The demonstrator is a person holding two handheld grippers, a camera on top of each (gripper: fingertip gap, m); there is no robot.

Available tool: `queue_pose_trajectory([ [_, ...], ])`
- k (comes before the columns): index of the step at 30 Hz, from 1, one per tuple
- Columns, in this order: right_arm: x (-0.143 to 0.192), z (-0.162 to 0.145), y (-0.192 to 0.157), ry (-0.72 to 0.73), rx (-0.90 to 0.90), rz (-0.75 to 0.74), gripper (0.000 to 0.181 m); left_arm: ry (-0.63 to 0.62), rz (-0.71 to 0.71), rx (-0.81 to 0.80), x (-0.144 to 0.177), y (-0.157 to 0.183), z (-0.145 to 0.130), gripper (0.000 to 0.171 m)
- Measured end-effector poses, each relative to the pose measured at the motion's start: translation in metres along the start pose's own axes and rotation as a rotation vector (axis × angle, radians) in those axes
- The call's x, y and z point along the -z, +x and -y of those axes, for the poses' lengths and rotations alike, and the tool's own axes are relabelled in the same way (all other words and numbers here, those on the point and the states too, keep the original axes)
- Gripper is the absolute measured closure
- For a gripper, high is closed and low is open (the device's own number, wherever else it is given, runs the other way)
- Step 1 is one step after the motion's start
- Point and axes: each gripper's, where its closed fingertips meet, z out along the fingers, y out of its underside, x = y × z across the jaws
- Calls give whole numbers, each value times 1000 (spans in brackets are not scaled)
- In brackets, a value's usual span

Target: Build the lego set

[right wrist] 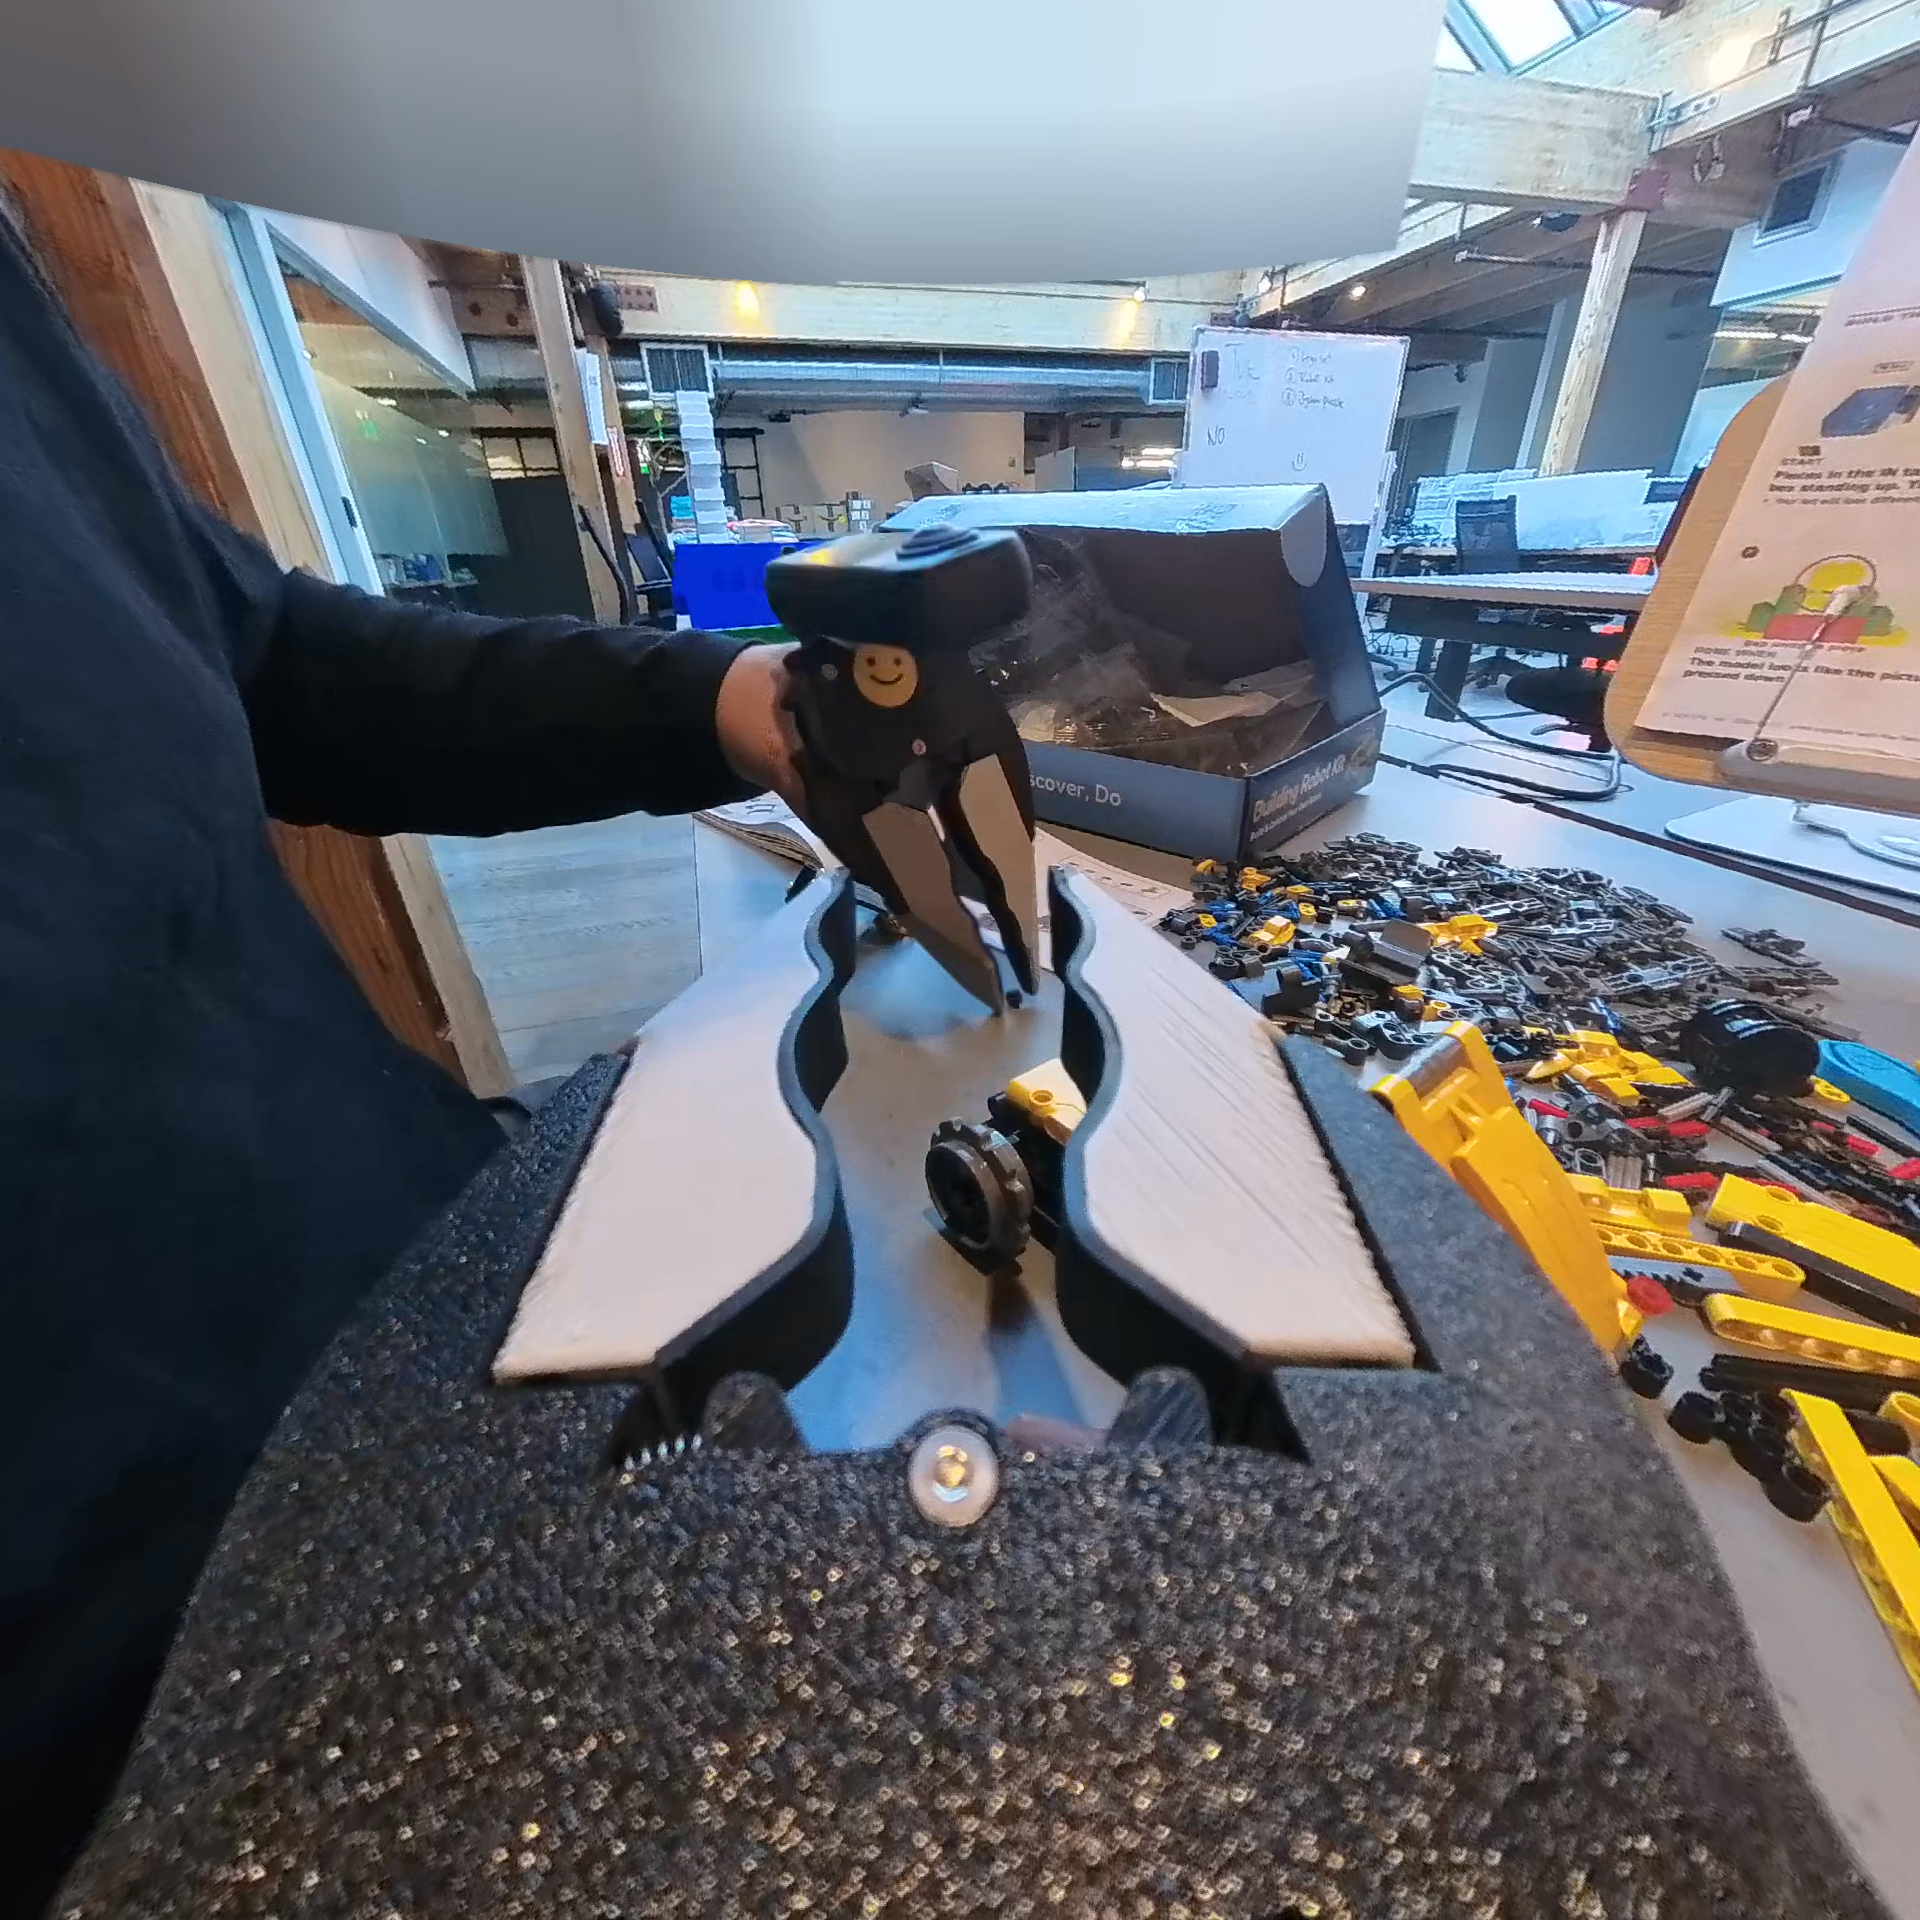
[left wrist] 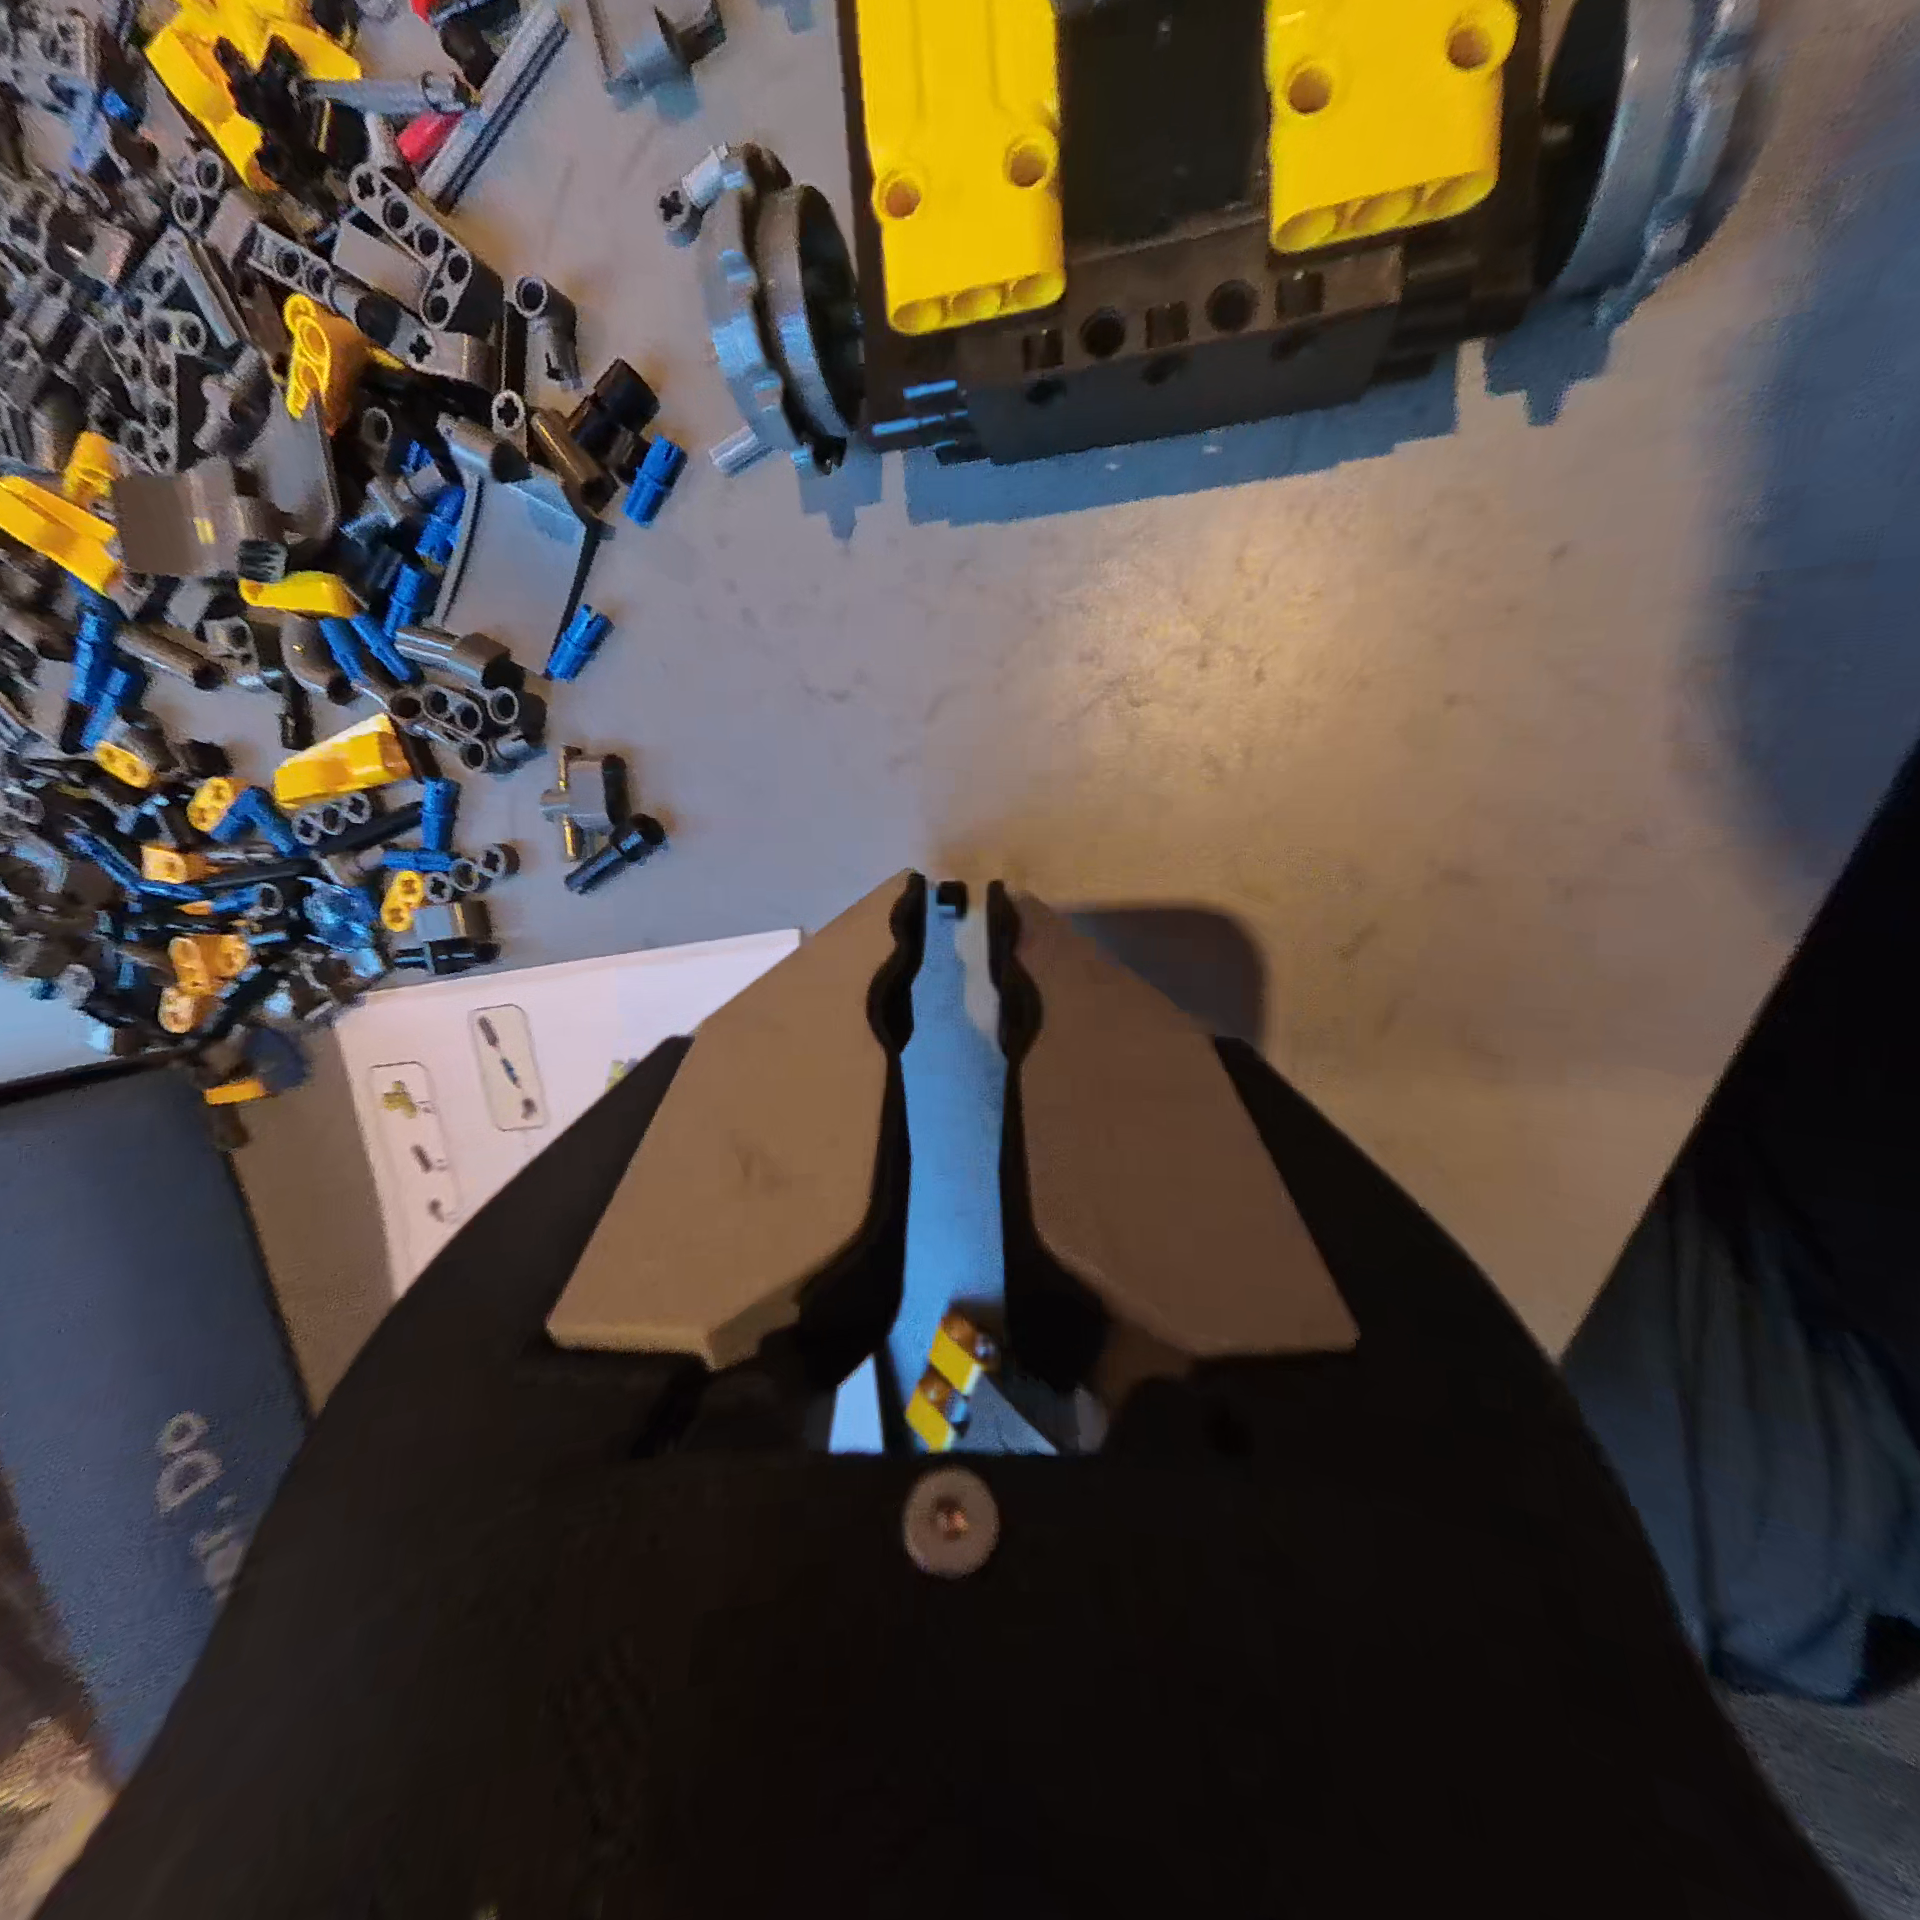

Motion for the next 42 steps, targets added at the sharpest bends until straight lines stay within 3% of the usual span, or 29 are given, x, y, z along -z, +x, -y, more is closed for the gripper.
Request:
queue_pose_trajectory([
  [3,0,0,0,-1,4,-6,145,38,-56,47,2,7,2,145],
  [7,0,-1,1,-4,0,-4,146,39,-51,59,5,10,-2,145],
  [12,-1,-1,1,-6,-9,0,146,40,-4,103,6,4,-7,163],
  [17,-1,0,1,-3,-8,-2,146,54,-11,129,3,3,-5,161],
  [22,0,0,2,-1,-11,-3,146,63,17,115,5,-2,-1,171],
  [27,0,0,1,0,-11,-1,146,25,105,-27,6,-5,-2,171],
  [31,0,0,1,1,-10,-2,146,-21,303,-269,12,-17,2,171],
  [35,0,0,1,0,-9,-2,146,-88,314,-404,6,-9,-6,171],
  [42,0,0,1,4,-10,-3,146,-39,195,-201,7,0,-8,160],
])
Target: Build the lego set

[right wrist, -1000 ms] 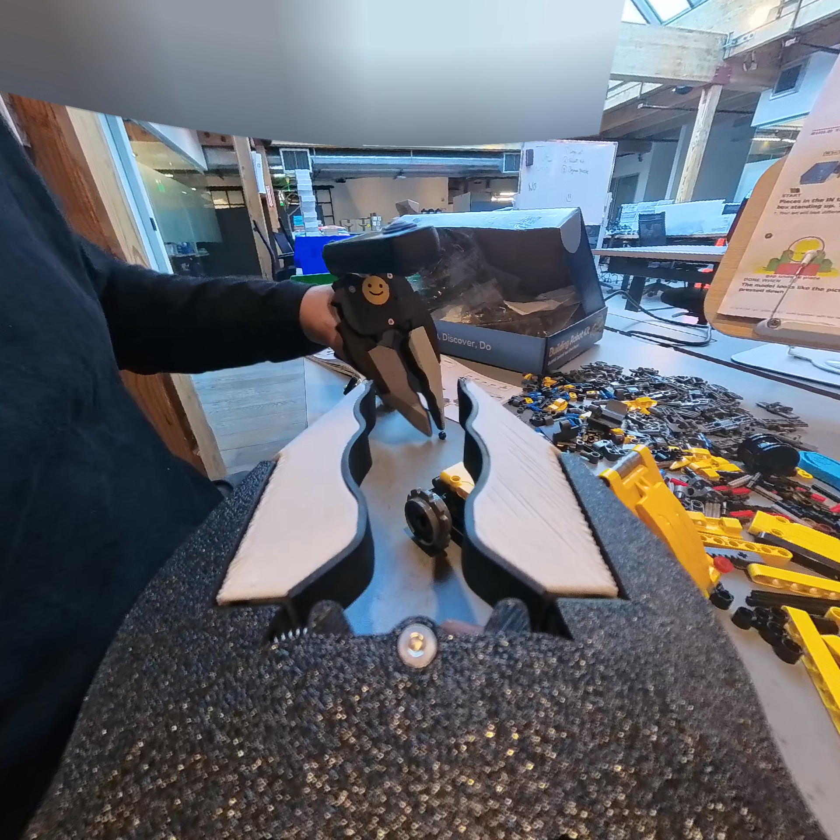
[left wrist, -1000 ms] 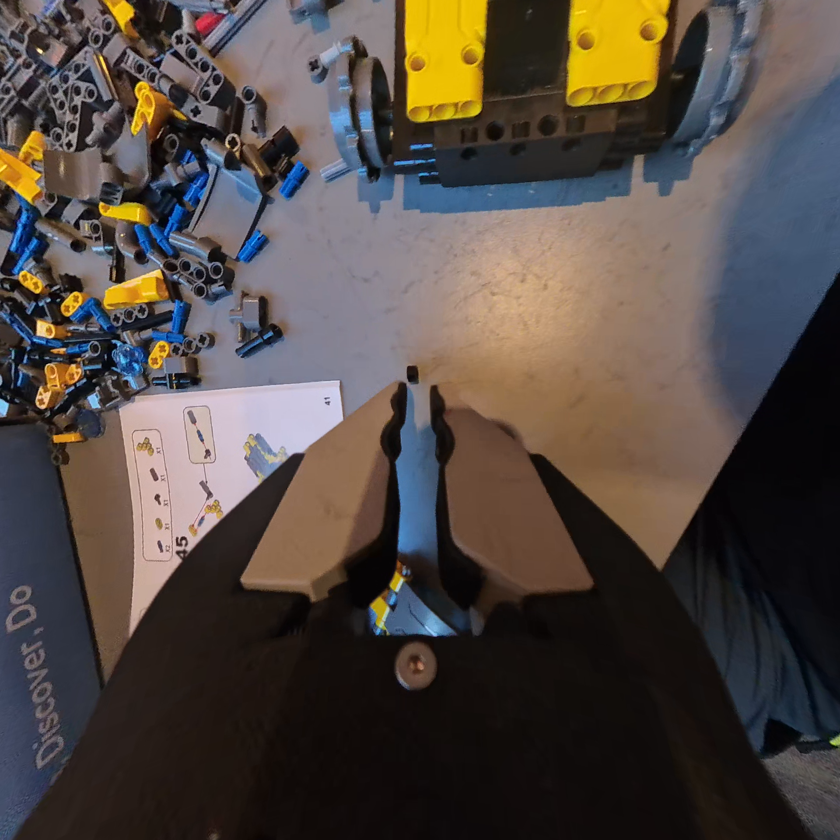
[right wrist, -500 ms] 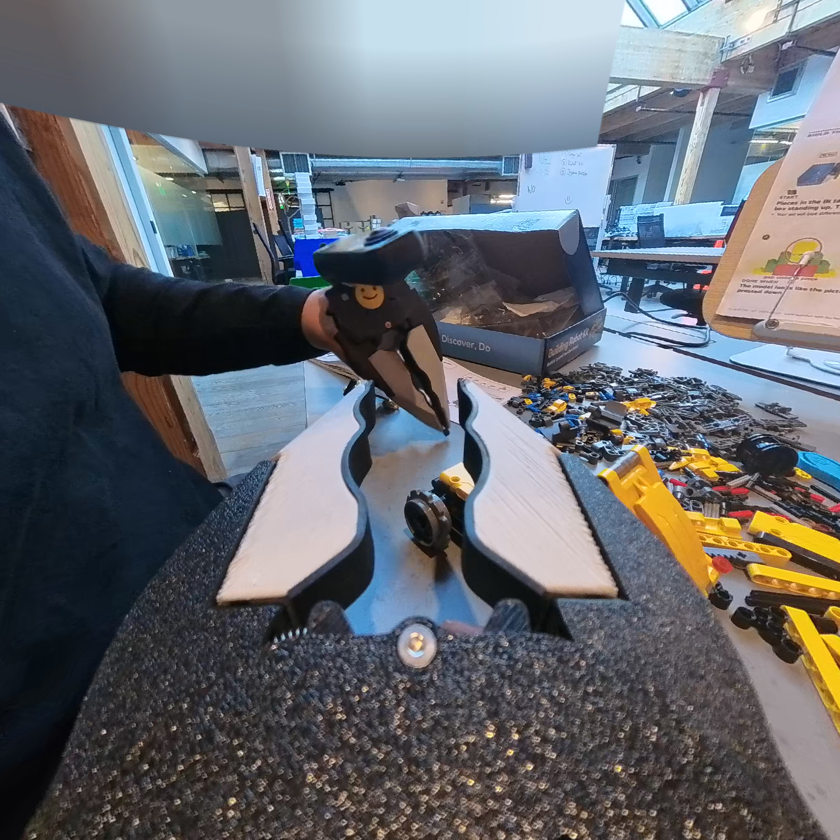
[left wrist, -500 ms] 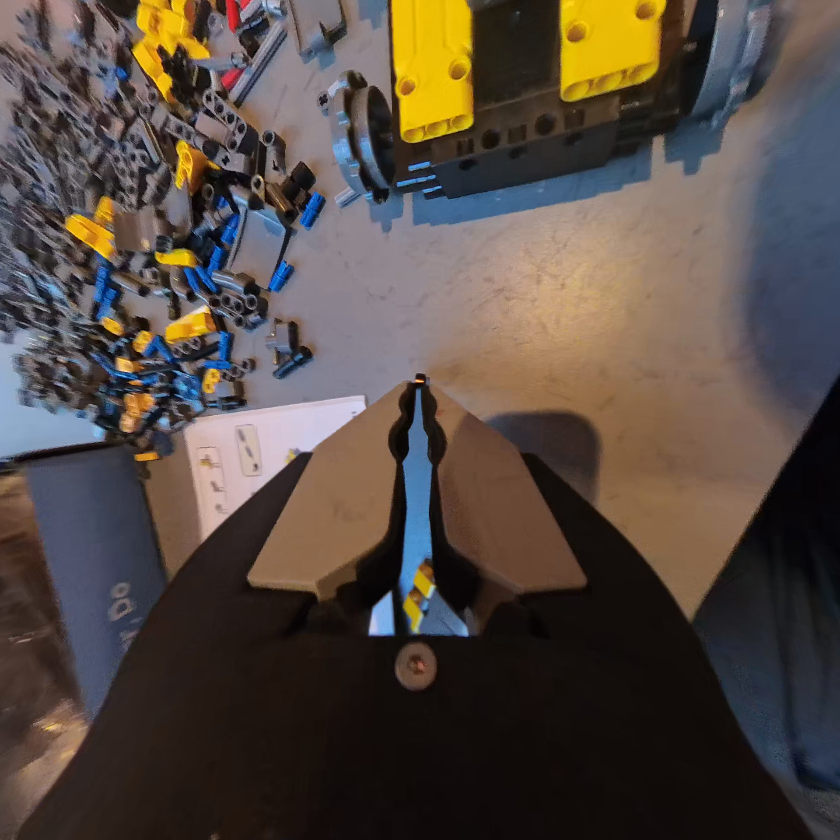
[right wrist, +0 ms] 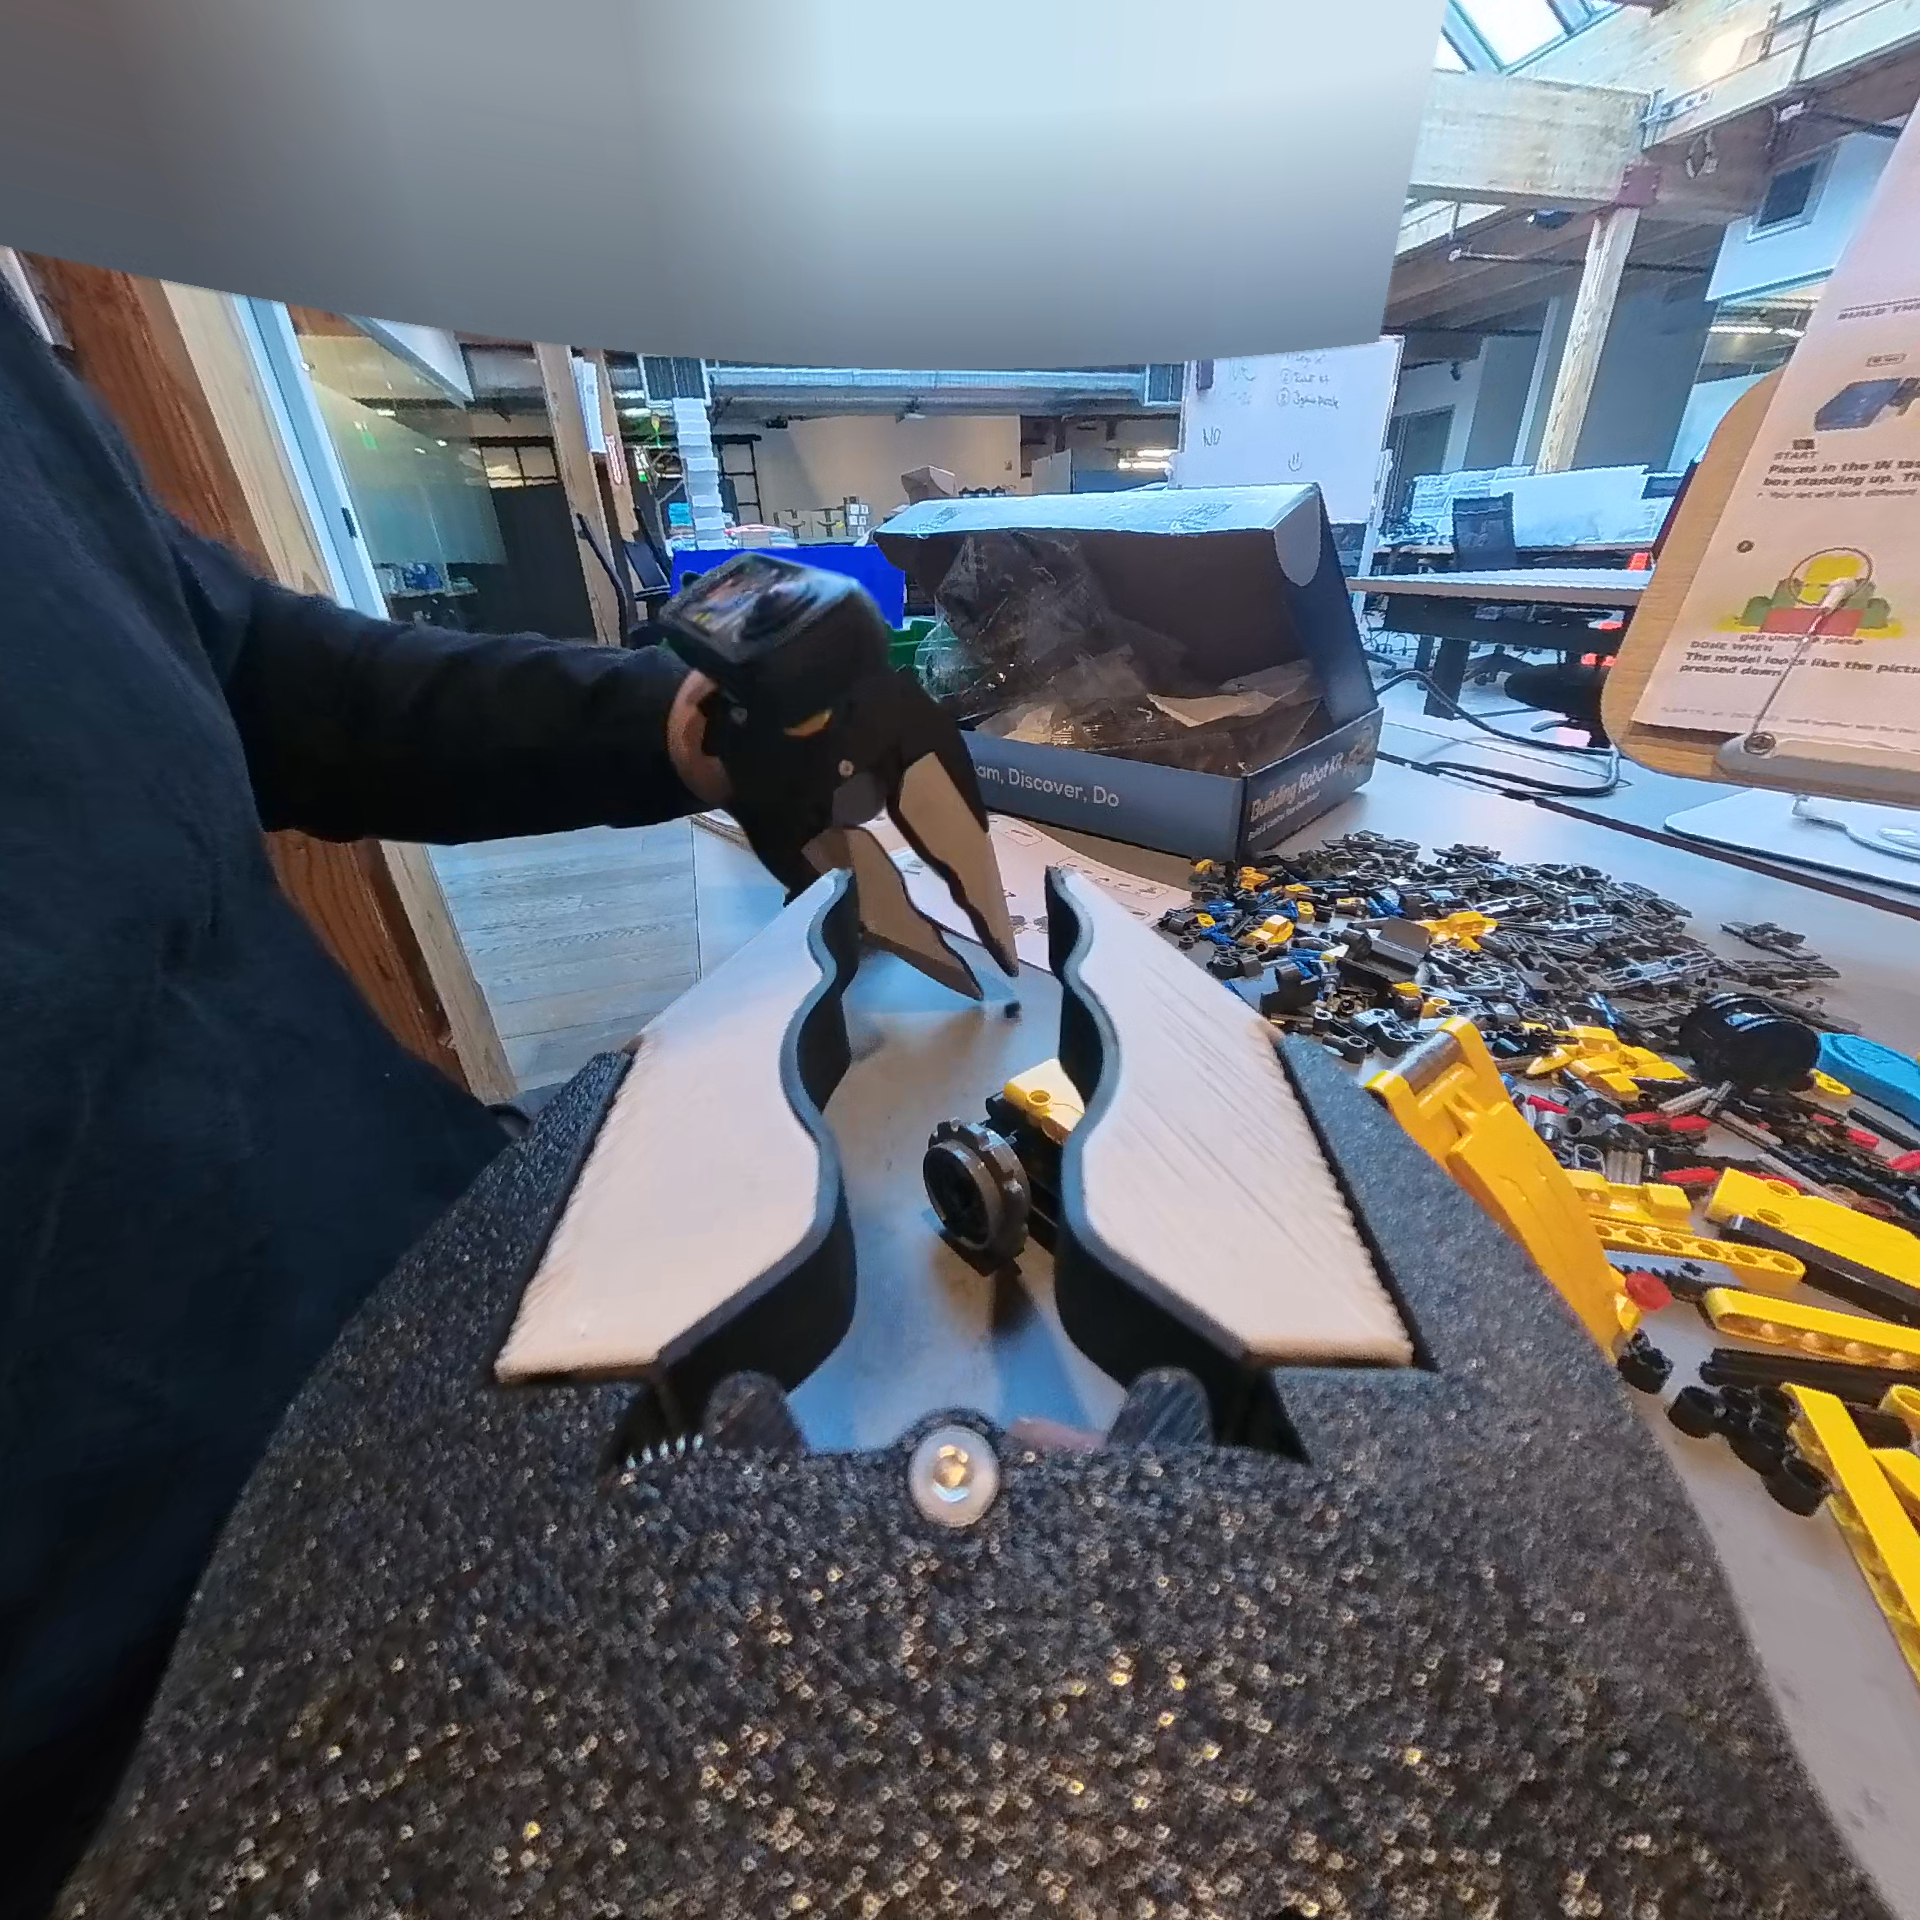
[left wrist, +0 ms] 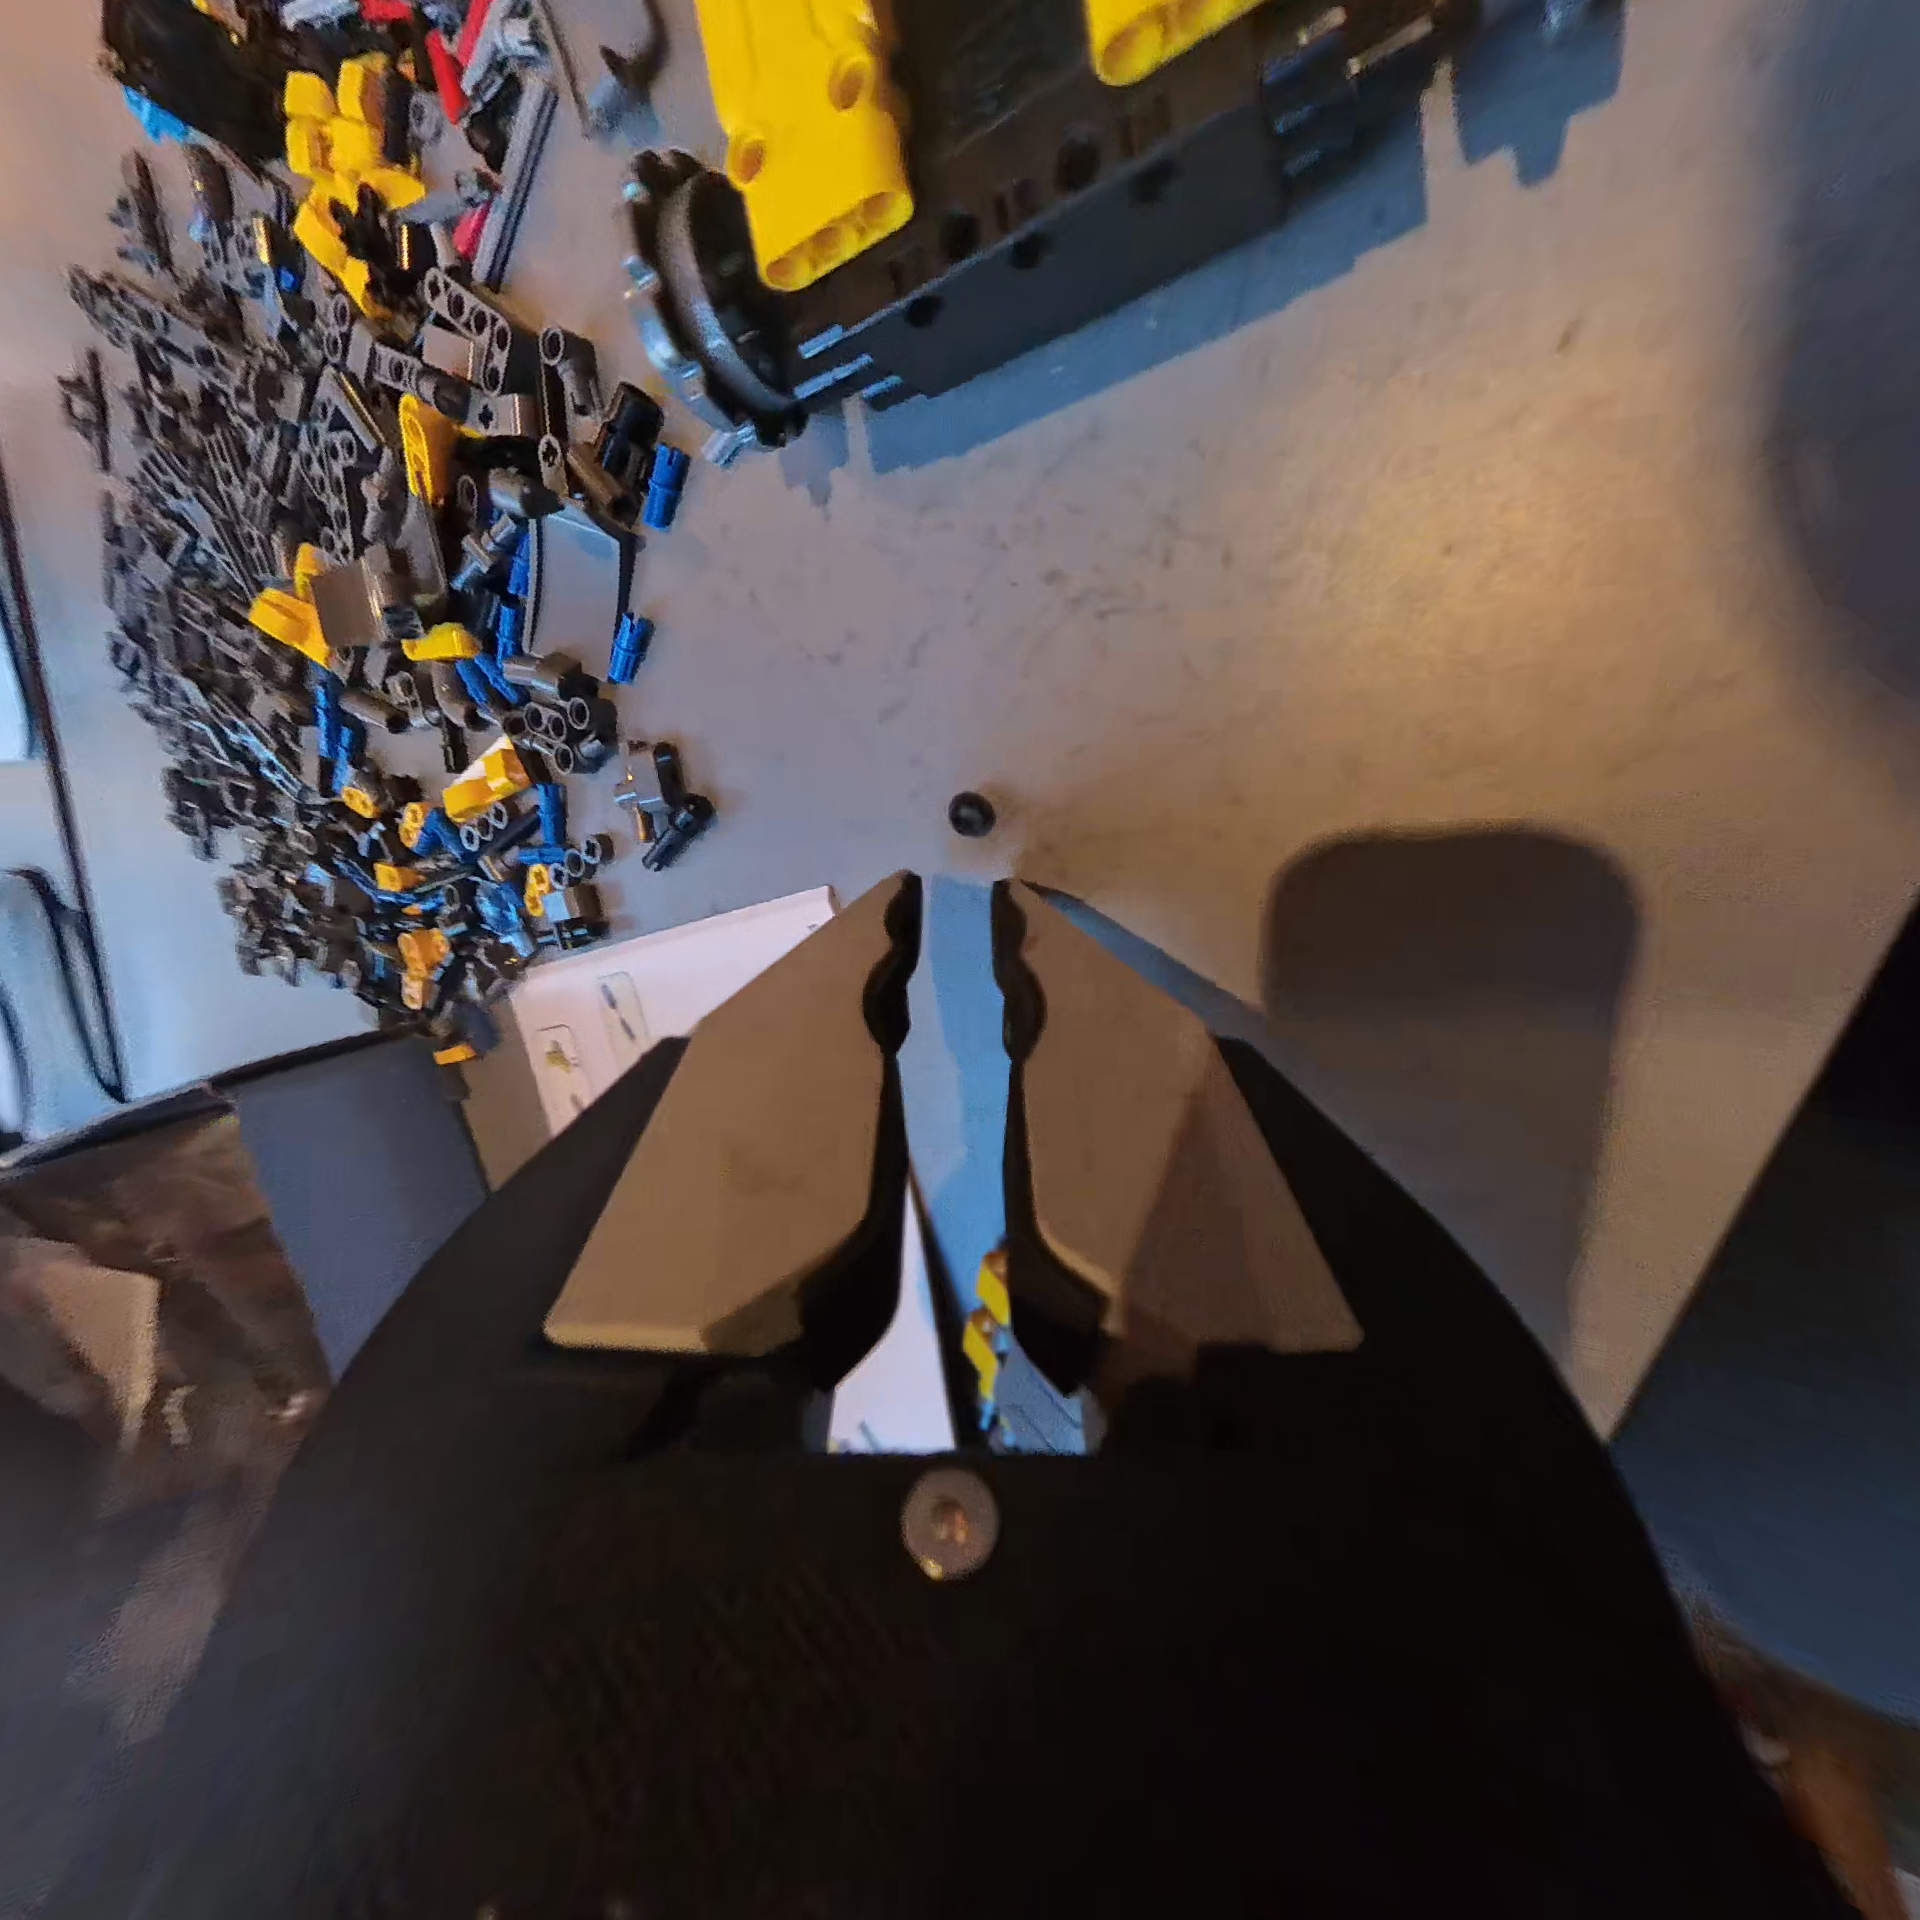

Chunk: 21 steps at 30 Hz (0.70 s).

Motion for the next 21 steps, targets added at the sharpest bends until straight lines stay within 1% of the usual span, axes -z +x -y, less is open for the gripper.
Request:
queue_pose_trajectory([
  [5,0,0,0,-2,-1,2,146,62,-41,184,9,0,4,161],
  [10,-1,-1,0,-8,-2,4,146,188,-101,444,28,2,13,160],
  [12,-1,-2,0,-11,-4,4,146,212,-80,495,35,3,14,159],
  [14,-1,-2,0,-13,-2,-1,146,245,-19,536,45,0,14,158],
  [16,-1,-2,1,-13,3,-11,146,307,28,596,55,-1,14,154],
  [18,-2,-2,3,-18,8,-23,147,390,78,692,62,-2,13,147],
  [20,-4,-4,5,-33,9,-37,147,472,71,775,61,5,18,145],
  [21,-5,-5,7,-40,12,-50,147,479,80,786,59,9,19,144],
])
